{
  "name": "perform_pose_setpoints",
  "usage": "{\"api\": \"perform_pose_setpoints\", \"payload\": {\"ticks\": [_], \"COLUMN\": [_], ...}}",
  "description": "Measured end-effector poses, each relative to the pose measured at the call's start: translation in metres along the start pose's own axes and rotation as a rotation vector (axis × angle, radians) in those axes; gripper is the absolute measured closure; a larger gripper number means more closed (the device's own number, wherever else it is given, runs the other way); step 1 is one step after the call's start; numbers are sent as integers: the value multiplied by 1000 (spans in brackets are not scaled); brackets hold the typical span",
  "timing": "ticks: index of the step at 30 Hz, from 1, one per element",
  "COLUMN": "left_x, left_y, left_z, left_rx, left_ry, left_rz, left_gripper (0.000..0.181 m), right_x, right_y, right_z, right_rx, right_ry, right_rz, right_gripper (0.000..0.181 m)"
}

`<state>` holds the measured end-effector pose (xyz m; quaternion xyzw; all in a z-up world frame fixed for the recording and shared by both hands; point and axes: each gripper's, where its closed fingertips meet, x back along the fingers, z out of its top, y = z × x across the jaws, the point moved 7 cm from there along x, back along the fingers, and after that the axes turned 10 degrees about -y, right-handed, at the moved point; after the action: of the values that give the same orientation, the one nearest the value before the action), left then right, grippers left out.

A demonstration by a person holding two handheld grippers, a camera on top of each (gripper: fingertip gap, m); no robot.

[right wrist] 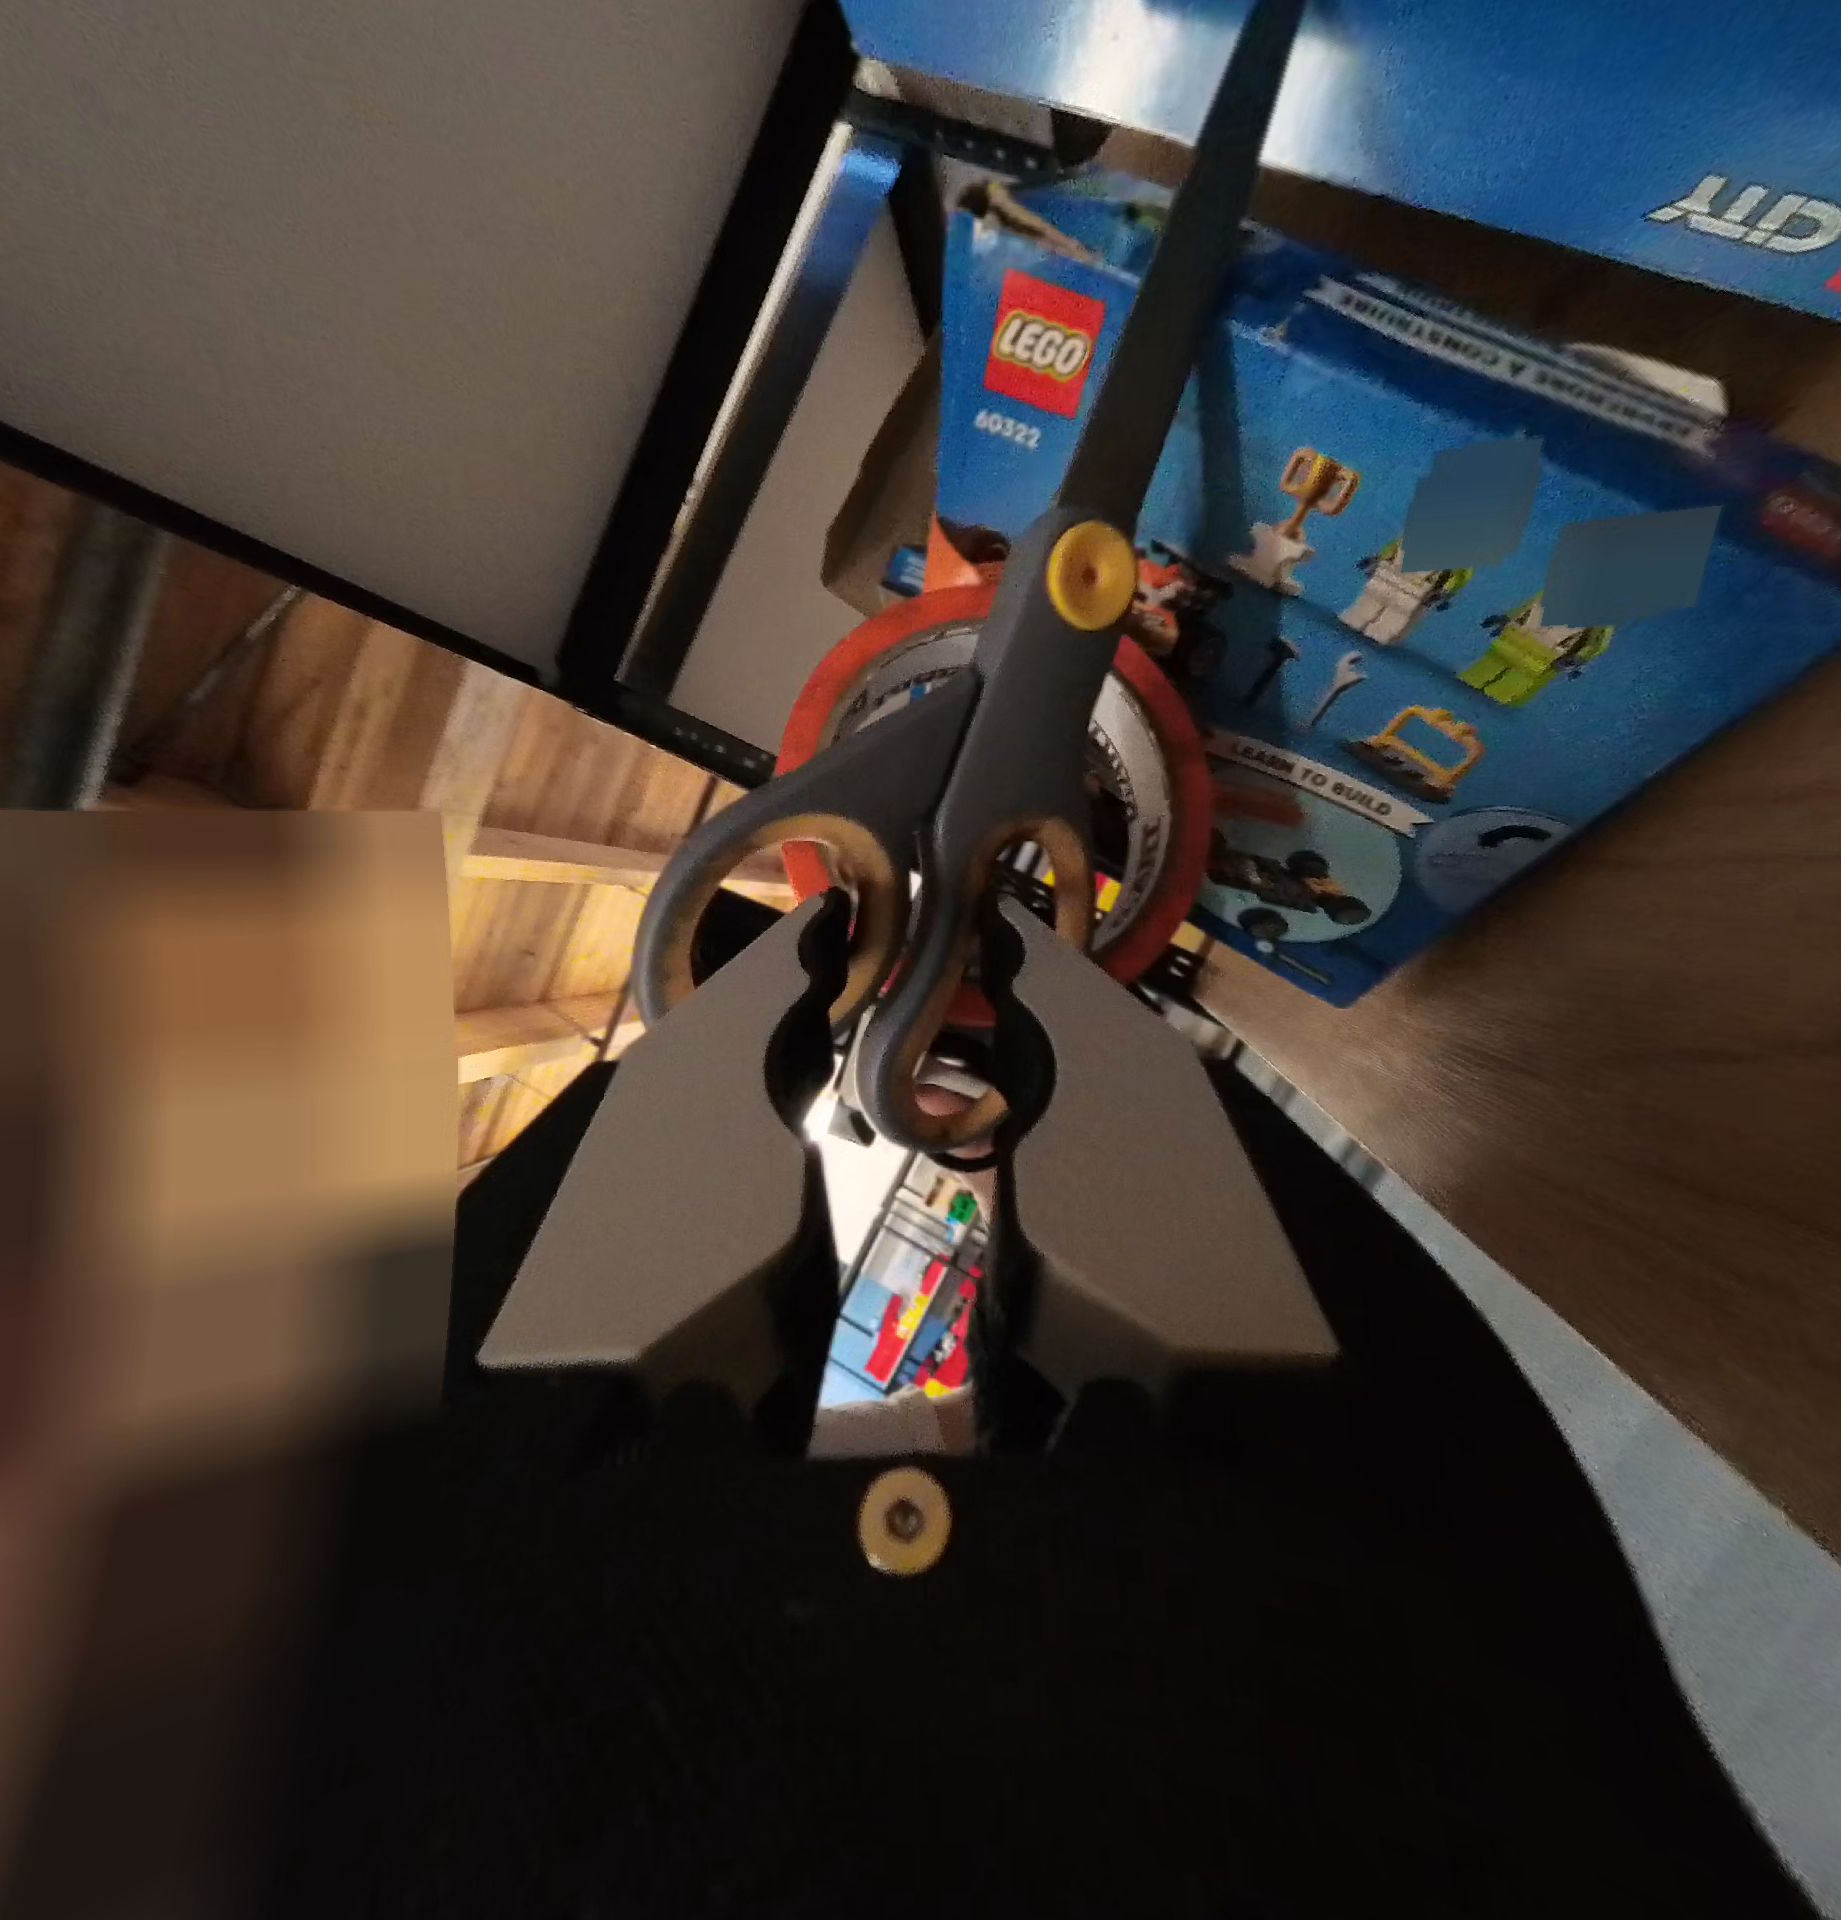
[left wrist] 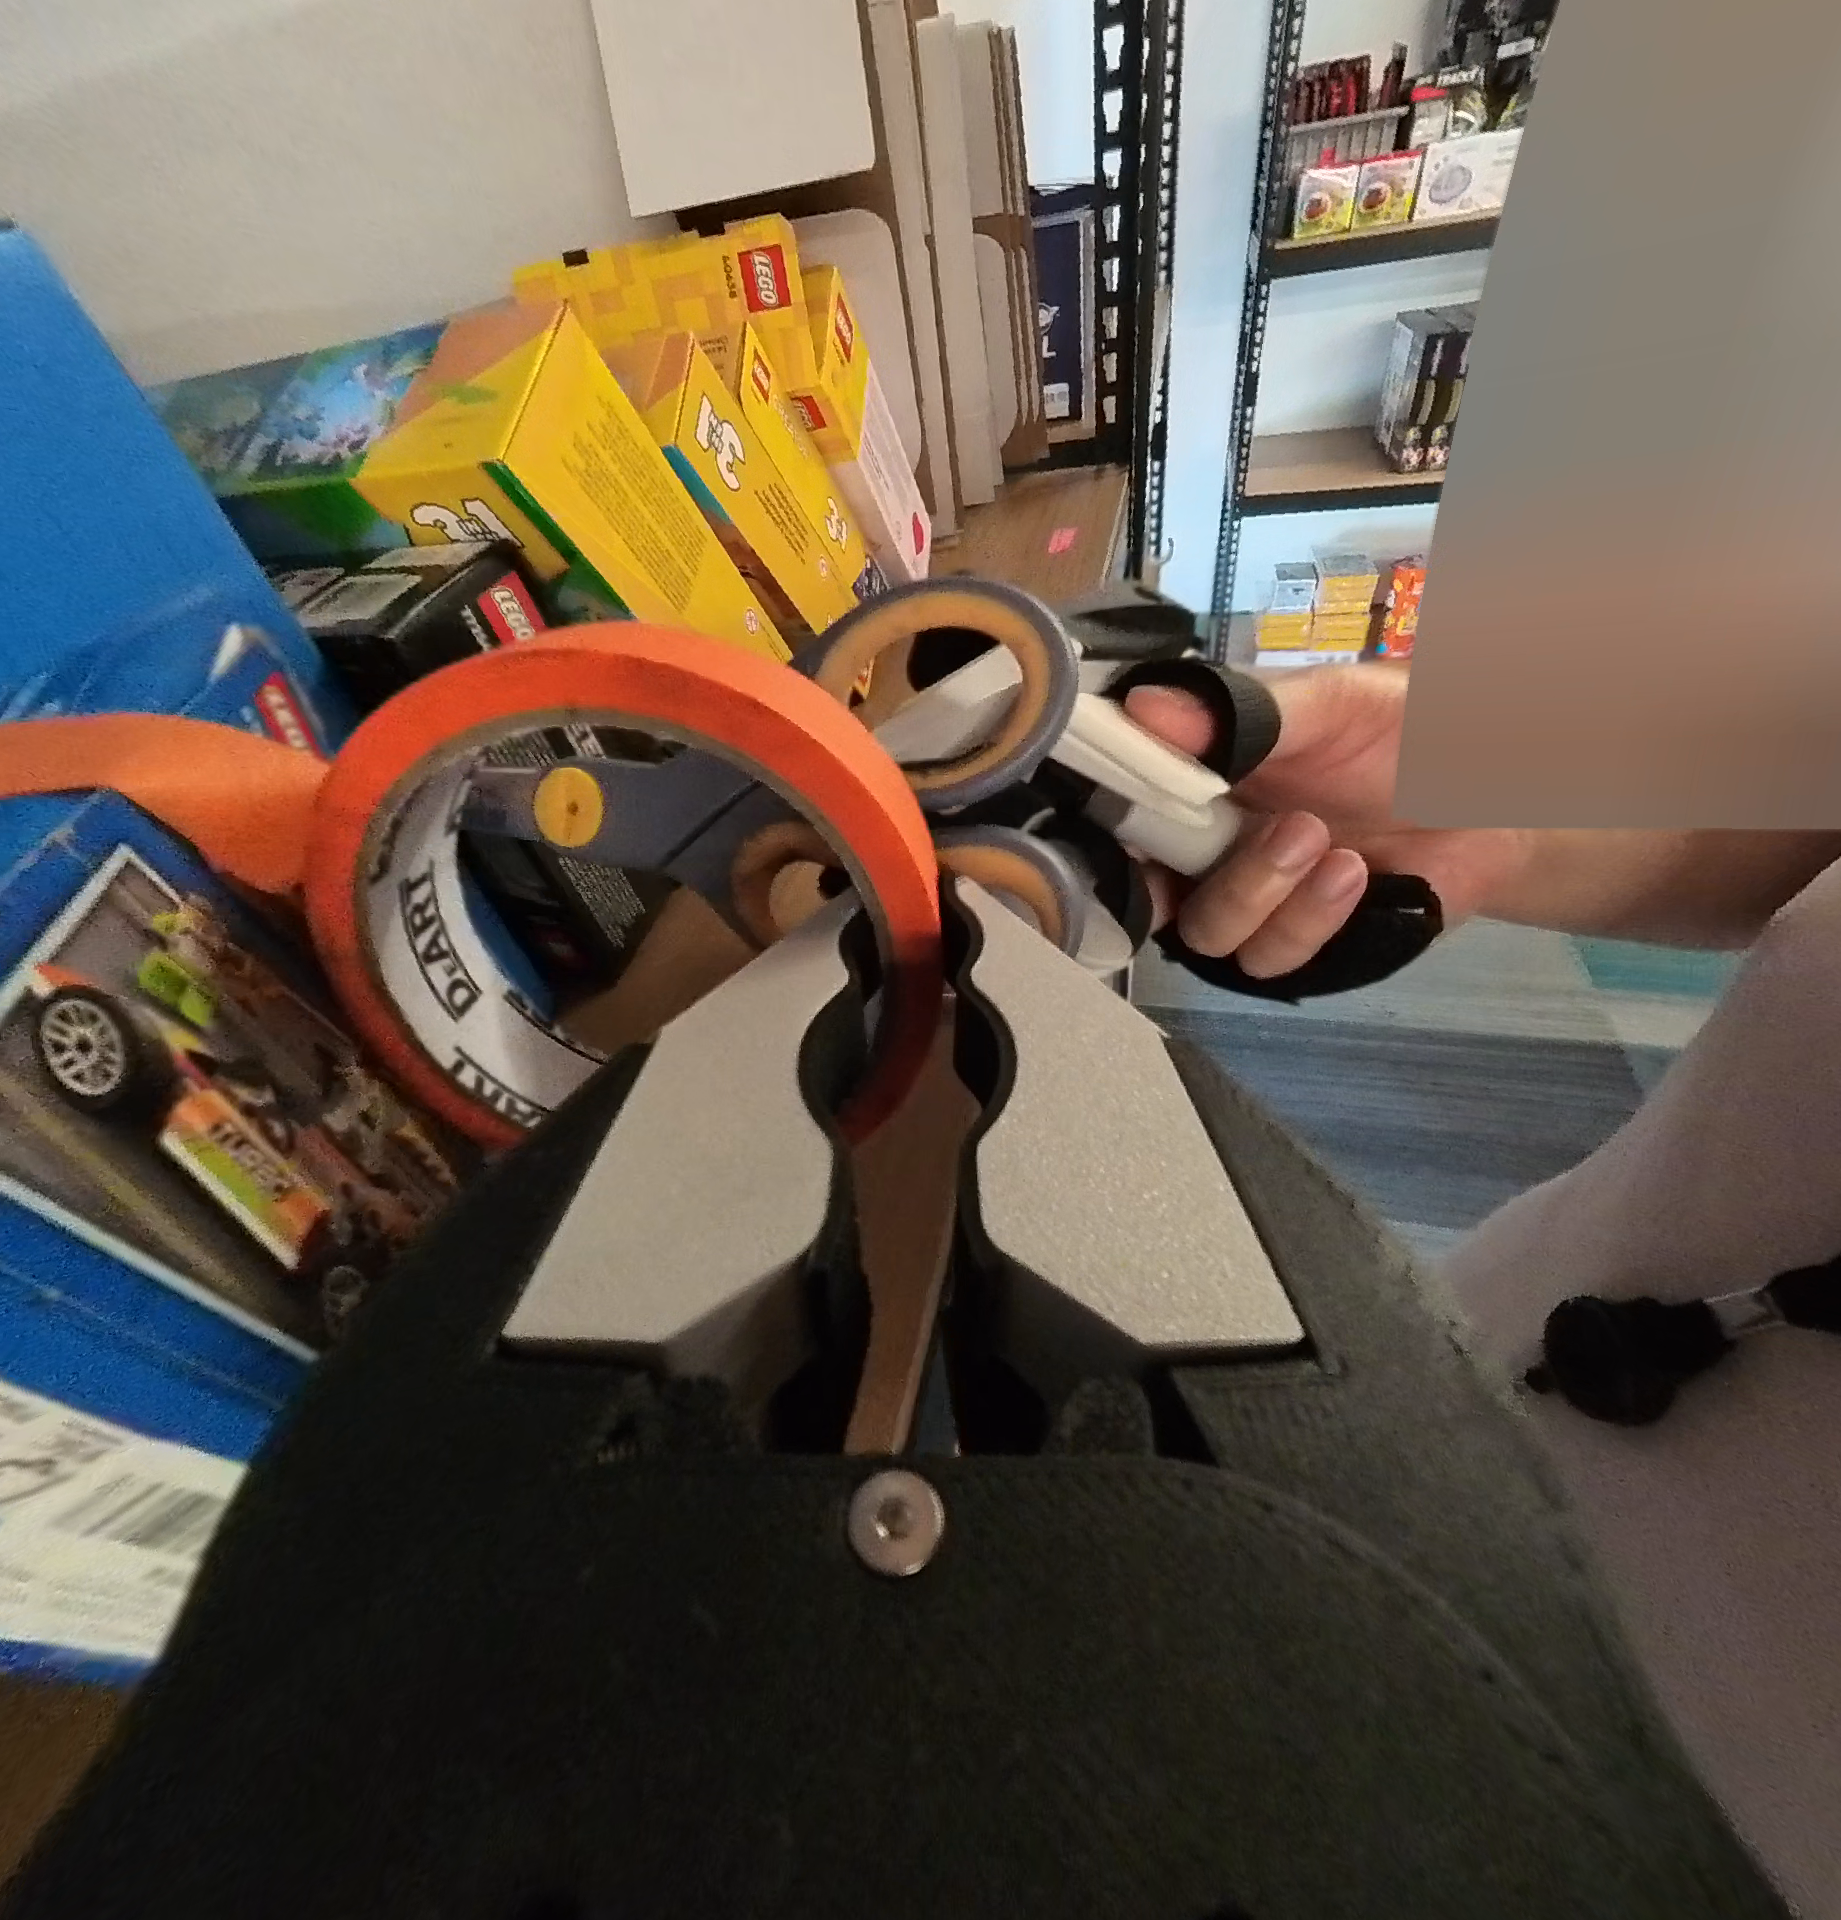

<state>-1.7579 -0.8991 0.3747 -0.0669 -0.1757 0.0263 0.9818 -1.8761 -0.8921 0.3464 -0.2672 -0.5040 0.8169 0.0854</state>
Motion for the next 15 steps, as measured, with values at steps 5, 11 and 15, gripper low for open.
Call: {"api": "perform_pose_setpoints", "payload": {"ticks": [5,11,15], "left_x": [1,-3,-2], "left_y": [1,3,0], "left_z": [2,2,-3], "left_rx": [-28,-58,-79], "left_ry": [-24,-44,-64], "left_rz": [10,22,62], "left_gripper": [173,173,173], "right_x": [1,-5,-4], "right_y": [6,9,13], "right_z": [-3,-5,-3], "right_rx": [-32,-92,-101], "right_ry": [49,37,13], "right_rz": [150,287,229], "right_gripper": [158,154,155]}}
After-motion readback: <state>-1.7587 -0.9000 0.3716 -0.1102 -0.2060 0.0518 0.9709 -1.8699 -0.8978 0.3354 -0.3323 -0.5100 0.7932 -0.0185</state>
